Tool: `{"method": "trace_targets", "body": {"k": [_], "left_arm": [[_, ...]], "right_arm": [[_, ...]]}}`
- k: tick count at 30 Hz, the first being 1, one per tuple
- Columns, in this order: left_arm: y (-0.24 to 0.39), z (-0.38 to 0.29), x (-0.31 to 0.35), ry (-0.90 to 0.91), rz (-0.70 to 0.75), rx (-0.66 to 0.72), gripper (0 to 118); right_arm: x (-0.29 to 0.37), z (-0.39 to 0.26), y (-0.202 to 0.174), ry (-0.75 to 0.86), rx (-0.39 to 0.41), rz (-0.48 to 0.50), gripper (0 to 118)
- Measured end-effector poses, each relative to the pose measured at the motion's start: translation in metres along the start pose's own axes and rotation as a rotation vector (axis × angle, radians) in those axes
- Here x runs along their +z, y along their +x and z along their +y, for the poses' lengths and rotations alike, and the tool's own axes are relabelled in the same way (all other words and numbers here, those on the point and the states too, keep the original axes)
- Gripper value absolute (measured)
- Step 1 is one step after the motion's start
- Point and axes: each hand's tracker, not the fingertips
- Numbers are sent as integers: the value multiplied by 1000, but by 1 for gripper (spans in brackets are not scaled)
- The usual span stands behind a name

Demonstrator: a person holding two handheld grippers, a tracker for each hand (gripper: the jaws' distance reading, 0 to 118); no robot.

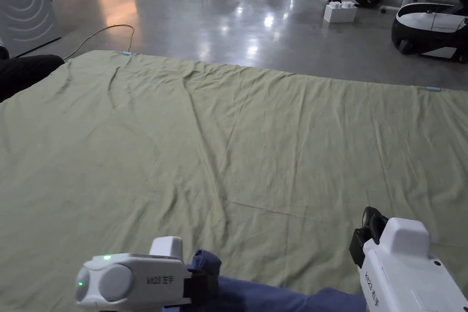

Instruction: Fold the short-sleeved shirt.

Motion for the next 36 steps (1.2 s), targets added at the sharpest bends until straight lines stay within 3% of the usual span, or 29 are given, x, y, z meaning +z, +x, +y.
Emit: {"method": "trace_targets", "body": {"k": [17, 18, 22, 23, 31, 33, 34, 36], "left_arm": [[35, -27, -70, -43, 90, 46, 13], [35, -29, -69, -41, 76, 51, 19], [33, -29, -55, -30, -3, 43, 65], [30, -29, -51, -26, -6, 42, 67], [9, -23, -12, 56, -3, 48, 65], [11, -23, -13, 55, 63, 6, 54], [13, -24, -16, 47, 75, -12, 40], [18, -28, -26, 23, 95, -23, 26]], "right_arm": [[4, -8, 11, -28, 3, -33, 0], [4, -8, 10, -29, 3, -32, 0], [5, -10, 9, -35, 8, -27, 0], [6, -9, 9, -35, 8, -26, 0], [7, -13, 11, -44, 0, -23, 0], [7, -15, 11, -50, -5, -22, 0], [6, -15, 11, -51, -8, -22, 0], [6, -16, 11, -55, -10, -21, 0]]}}
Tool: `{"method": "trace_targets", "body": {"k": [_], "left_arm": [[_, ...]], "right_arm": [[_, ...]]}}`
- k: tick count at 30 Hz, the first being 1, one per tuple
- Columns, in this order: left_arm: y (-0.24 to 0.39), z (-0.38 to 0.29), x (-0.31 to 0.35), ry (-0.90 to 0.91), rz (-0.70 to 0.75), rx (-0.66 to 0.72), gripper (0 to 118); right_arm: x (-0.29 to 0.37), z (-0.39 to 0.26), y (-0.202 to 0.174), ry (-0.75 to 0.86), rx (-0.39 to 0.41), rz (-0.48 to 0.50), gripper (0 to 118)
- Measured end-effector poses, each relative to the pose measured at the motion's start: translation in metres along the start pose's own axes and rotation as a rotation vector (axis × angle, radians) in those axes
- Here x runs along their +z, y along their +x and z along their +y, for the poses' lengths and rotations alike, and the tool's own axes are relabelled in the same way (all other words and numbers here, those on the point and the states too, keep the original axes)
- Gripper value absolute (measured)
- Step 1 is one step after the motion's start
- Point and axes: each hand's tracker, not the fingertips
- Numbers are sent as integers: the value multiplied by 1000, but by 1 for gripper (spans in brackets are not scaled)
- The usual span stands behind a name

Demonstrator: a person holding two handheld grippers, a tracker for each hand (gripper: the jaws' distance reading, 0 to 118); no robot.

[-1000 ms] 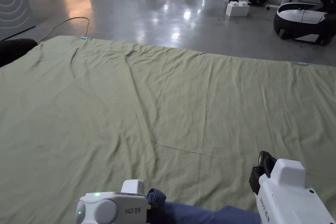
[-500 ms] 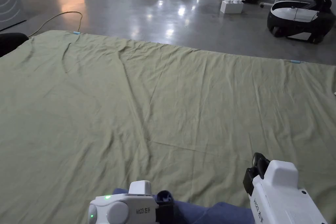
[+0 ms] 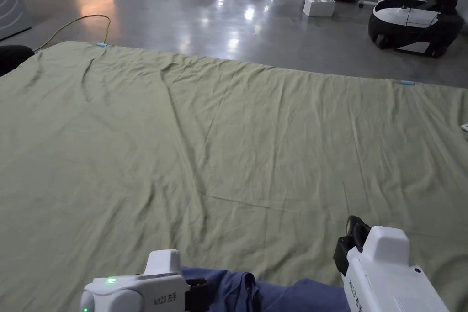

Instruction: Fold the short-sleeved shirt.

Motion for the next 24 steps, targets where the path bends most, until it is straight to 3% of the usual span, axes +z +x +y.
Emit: {"method": "trace_targets", "body": {"k": [4, 11, 17, 20, 22, 24], "left_arm": [[12, -9, -19, -52, -3, -30, 18], [42, -28, -43, -84, -81, -111, 16], [37, -35, -55, -71, -91, -63, 15], [38, -31, -46, -68, -107, -103, 15], [37, -27, -35, -57, -130, -142, 20], [28, -18, -19, -17, -186, -146, 44]], "right_arm": [[-1, -3, 1, -5, 0, -1, 0], [-1, -6, 5, -12, -1, -5, 0], [0, -7, 7, -17, -6, -8, 0], [-1, -7, 7, -17, -8, -7, 0], [-1, -5, 7, -14, -8, -5, 0], [0, -2, 6, -9, -9, -3, 0]]}}
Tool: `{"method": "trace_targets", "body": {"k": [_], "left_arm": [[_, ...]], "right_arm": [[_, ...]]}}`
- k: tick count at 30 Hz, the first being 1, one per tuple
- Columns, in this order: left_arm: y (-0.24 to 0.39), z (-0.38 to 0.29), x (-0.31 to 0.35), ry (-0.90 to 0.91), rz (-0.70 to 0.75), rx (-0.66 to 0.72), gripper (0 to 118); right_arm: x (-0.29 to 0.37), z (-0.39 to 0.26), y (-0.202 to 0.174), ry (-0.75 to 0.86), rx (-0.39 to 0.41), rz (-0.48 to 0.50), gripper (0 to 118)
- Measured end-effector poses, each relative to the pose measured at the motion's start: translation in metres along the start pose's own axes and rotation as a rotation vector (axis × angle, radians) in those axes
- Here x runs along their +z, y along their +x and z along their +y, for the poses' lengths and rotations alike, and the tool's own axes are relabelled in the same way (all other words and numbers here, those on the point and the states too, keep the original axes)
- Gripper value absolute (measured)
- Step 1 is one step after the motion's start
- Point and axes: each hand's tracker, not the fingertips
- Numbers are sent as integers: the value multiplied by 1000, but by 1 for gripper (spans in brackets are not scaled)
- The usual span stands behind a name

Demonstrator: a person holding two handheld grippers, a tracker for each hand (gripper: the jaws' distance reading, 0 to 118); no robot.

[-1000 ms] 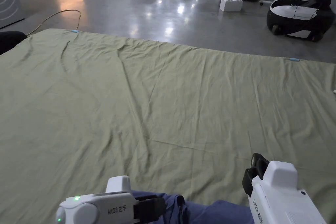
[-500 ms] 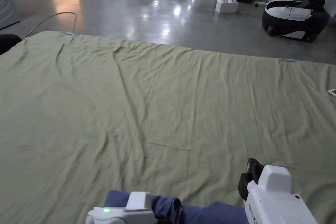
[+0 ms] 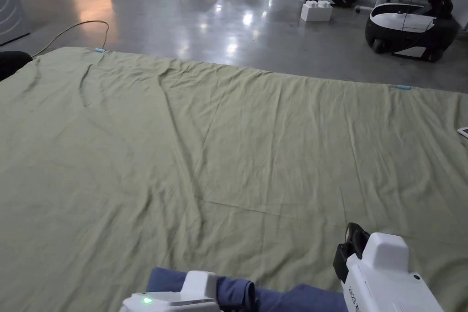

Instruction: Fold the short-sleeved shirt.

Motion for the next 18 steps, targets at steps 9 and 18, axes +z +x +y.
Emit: {"method": "trace_targets", "body": {"k": [9, 18], "left_arm": [[-99, 35, 81, 123, 121, 58, 71], [-184, 21, 70, 36, -36, 321, 71]], "right_arm": [[0, 10, -2, 27, 13, 12, 0], [-1, 9, -6, 18, 12, 18, 0]]}}
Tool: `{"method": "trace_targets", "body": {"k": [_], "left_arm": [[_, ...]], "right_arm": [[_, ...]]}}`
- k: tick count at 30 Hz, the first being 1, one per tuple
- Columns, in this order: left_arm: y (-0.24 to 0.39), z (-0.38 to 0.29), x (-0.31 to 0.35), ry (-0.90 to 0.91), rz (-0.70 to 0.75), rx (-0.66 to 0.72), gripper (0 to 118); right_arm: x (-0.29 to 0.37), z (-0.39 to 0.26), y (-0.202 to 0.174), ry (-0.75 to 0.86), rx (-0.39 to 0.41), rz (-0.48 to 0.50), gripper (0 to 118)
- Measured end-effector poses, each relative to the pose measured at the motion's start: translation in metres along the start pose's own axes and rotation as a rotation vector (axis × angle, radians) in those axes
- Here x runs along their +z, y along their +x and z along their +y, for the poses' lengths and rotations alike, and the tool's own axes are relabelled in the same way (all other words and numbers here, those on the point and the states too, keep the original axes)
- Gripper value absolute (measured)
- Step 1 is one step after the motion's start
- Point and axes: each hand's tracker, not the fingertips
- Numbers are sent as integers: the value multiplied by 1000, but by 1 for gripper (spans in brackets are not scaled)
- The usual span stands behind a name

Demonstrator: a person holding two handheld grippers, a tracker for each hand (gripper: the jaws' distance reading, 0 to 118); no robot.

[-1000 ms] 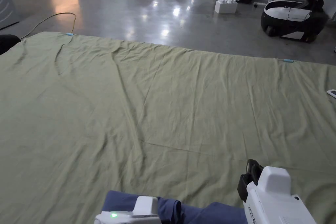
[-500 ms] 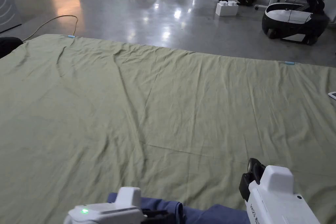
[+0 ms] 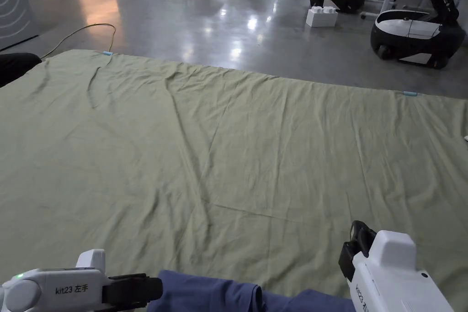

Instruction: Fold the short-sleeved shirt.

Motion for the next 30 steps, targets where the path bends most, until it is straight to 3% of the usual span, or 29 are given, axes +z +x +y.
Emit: {"method": "trace_targets", "body": {"k": [6, 8, 9, 10, 11, 13, 16, 22, 30], "left_arm": [[-1, -20, -32, -43, -214, 87, 69], [2, -25, -42, -35, -231, 126, 58], [4, -26, -45, -30, -191, 113, 48], [6, -29, -48, -25, -160, 105, 29], [9, -30, -50, -17, -140, 90, 21], [12, -32, -50, -19, -131, 77, 16], [21, -32, -40, -9, -146, 102, 13], [35, -15, -15, 12, -132, -7, 12], [61, 19, 51, 58, 96, -178, 12]], "right_arm": [[0, -1, -1, -10, 4, -6, 0], [1, -1, -1, -11, 4, -7, 0], [1, -1, -1, -11, 5, -9, 0], [1, -1, -1, -10, 6, -9, 0], [1, -1, -1, -11, 7, -9, 0], [2, -1, -1, -11, 8, -9, 0], [2, 0, -1, -11, 8, -11, 0], [3, 3, 1, -4, 8, -13, 0], [1, 6, 5, 7, 3, -11, 0]]}}
